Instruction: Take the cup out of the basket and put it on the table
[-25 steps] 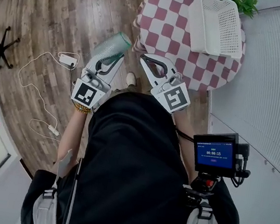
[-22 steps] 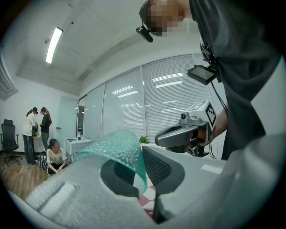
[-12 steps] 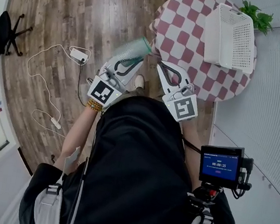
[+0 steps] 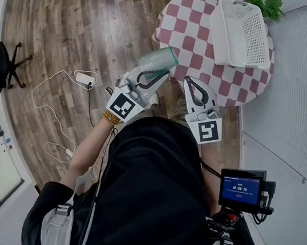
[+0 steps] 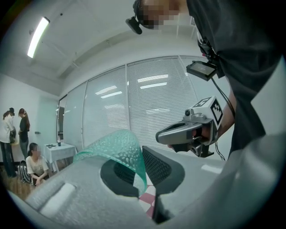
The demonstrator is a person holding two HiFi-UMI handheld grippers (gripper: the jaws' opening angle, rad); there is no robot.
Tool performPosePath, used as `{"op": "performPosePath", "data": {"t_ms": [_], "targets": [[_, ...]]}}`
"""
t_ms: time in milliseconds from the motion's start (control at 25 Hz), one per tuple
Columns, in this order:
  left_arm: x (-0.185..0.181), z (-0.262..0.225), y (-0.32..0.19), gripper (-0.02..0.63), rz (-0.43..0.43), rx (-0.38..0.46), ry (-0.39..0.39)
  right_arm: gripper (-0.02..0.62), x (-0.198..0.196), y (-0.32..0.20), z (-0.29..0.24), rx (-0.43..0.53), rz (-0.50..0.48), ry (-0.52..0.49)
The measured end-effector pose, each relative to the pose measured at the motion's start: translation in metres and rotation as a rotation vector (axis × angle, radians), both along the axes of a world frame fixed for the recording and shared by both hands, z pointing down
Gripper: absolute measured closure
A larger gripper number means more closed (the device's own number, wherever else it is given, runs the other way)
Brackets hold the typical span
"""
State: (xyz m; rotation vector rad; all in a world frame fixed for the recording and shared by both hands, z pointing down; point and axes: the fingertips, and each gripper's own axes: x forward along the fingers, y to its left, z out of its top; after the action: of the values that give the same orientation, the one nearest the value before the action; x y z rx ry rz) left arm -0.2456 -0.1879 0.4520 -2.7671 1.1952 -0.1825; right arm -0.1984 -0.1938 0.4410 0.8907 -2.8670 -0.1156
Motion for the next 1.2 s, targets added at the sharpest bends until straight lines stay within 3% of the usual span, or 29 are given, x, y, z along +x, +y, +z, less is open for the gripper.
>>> {"op": "performPosePath", "data": {"t_ms": [160,600,720,840,1040,1200], "targets": [[0.035,-0.011,-0.010,0.583,0.081,0.036,0.019,0.586,0.040,-0.004,-0.007,0.018,0.108,0.003],[0.125,-0.025,-0.016,0.583,0.247,0.021,0.056,0.586,0.133,0.010,-0.015,0.040,0.384,-0.048],[0.148,-0.027,-0.013,0.583,0.270,0.013,0.059,0.586,0.156,0.016,-0.014,0.032,0.401,-0.053],[0.172,-0.028,-0.011,0.583,0.277,0.063,0.013,0.586,0.181,0.020,-0.014,0.041,0.407,-0.085],[0.206,-0.020,0.003,0.583,0.158,-0.035,0.096,0.586,0.220,0.036,-0.005,0.035,0.363,-0.066],[0.243,-0.018,0.011,0.583,0.120,-0.042,0.060,0.586,0.252,0.038,-0.005,0.018,0.303,-0.071]]}}
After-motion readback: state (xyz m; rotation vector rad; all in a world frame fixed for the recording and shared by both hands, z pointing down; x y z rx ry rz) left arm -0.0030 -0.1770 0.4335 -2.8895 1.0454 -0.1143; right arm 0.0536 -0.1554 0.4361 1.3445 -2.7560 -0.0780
